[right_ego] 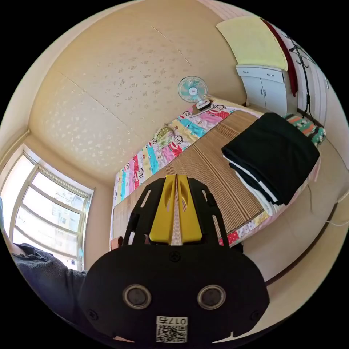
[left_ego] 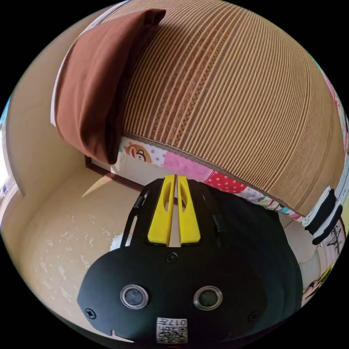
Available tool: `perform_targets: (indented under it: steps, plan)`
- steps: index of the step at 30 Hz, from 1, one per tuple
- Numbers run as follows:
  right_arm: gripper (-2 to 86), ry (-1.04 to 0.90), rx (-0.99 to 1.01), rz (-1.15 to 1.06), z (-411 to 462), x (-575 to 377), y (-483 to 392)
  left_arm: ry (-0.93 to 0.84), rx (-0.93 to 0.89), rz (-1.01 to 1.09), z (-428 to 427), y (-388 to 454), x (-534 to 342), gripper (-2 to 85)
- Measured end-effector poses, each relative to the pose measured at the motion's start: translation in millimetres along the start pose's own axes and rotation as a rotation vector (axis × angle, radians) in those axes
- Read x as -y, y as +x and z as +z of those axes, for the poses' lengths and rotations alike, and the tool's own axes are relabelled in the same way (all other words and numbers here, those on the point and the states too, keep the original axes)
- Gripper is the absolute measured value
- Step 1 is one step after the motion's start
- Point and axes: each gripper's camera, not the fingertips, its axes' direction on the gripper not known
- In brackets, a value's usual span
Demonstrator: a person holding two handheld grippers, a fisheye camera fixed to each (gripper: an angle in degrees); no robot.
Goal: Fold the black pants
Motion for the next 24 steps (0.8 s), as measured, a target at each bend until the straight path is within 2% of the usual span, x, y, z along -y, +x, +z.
perform_targets:
  steps: [3, 6, 8, 10, 17, 19, 24]
  plan:
    - [0.5, 0.212, 0.171, -0.022, -84.2, -3.9, -2.9, 0.003, -0.04, 0.021, 9.3, 43.8, -7.1, -0.4]
    - [0.4, 0.471, 0.849, -0.002, -158.7, -0.4, 28.5, 0.001, -0.007, 0.049, 15.1, 83.4, -9.5, -0.4]
    - [0.3, 0.724, 1.641, -0.026, -186.3, 7.4, 49.0, 0.006, 0.047, 0.081, 16.9, 108.2, -7.5, -0.4]
    - [0.3, 0.856, 1.897, -0.08, -215.7, 13.1, 32.1, 0.021, 0.094, 0.115, 17.1, 132.7, -3.0, -0.4]
    - [0.3, 0.779, 2.329, -0.339, -355.1, 36.8, -98.5, 0.15, 0.059, 0.153, 5.5, 216.1, 12.6, -0.4]
    - [0.3, 0.728, 2.366, -0.363, -378.2, 41.1, -123.8, 0.182, 0.046, 0.167, 4.8, 235.0, 12.6, -0.4]
    - [0.3, 0.673, 2.429, -0.266, -402.7, 47.7, -165.2, 0.233, 0.031, 0.164, 21.2, 267.6, 8.5, -0.5]
